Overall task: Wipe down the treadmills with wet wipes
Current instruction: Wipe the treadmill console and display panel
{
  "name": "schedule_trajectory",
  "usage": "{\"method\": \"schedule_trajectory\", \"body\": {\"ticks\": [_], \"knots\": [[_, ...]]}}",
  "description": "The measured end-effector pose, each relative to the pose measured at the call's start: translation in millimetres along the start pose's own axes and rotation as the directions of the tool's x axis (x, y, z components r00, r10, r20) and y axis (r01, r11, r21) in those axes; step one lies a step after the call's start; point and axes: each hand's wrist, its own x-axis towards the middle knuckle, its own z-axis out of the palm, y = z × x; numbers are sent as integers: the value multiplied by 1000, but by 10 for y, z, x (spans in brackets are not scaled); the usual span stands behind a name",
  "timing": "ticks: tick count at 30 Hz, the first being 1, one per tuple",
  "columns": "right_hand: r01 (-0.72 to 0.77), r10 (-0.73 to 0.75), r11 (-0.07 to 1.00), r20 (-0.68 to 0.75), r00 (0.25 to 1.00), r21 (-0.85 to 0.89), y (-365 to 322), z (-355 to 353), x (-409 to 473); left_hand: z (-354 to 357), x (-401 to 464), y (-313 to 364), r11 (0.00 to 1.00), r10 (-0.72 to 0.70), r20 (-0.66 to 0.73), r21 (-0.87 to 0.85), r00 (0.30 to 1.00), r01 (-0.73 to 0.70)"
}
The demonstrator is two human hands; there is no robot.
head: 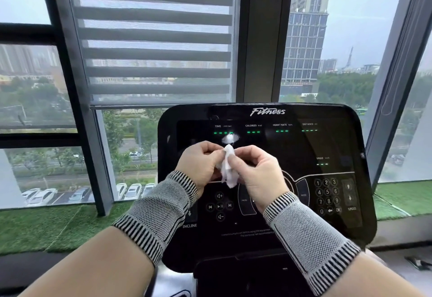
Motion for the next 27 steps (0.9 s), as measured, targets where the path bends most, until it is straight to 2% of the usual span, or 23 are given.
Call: {"method": "schedule_trajectory", "body": {"ticks": [3,5,6,8,10,13,17,19,21,22,23,24,25,26,27], "knots": [[80,-91,985,-68,994,-151,-75,82,244,-45,85,-33,955,198,-164,254,966,-152],[166,-228,938,-182,956,-304,-171,108,535,-80,109,-30,937,262,-220,290,940,-193],[208,-321,874,-200,926,-438,-247,118,670,-103,120,-30,936,269,-232,291,935,-197],[275,-450,733,-141,882,-623,-399,154,895,-154,128,-32,939,264,-246,288,933,-189],[355,-512,604,-5,859,-713,-447,226,1100,-209,140,-46,944,253,-259,279,932,-179],[470,-441,359,297,847,-807,-366,314,1272,-269,145,-73,950,235,-261,266,936,-165],[598,-385,145,511,768,-789,-281,255,1322,-302,158,-83,953,219,-269,265,938,-146],[583,-315,25,547,775,-812,-291,112,1311,-288,160,-74,952,222,-274,270,936,-147],[462,-343,-17,440,830,-887,-322,-90,1275,-248,157,-57,949,234,-267,273,935,-160],[393,-408,43,342,846,-919,-342,-184,1223,-216,152,-44,947,239,-256,275,937,-166],[328,-456,180,217,863,-927,-360,-246,1147,-177,148,-29,946,240,-240,275,941,-171],[284,-456,387,86,886,-877,-376,-281,1047,-133,146,-16,947,234,-222,273,947,-170],[251,-391,624,-18,920,-740,-377,-293,937,-82,146,-9,950,220,-203,267,954,-162],[201,-276,827,-68,959,-525,-371,-276,812,-29,148,-6,956,198,-177,253,964,-150],[133,-162,941,-68,984,-312,-341,-247,687,28,147,-4,965,165,-136,227,977,-132]]}}
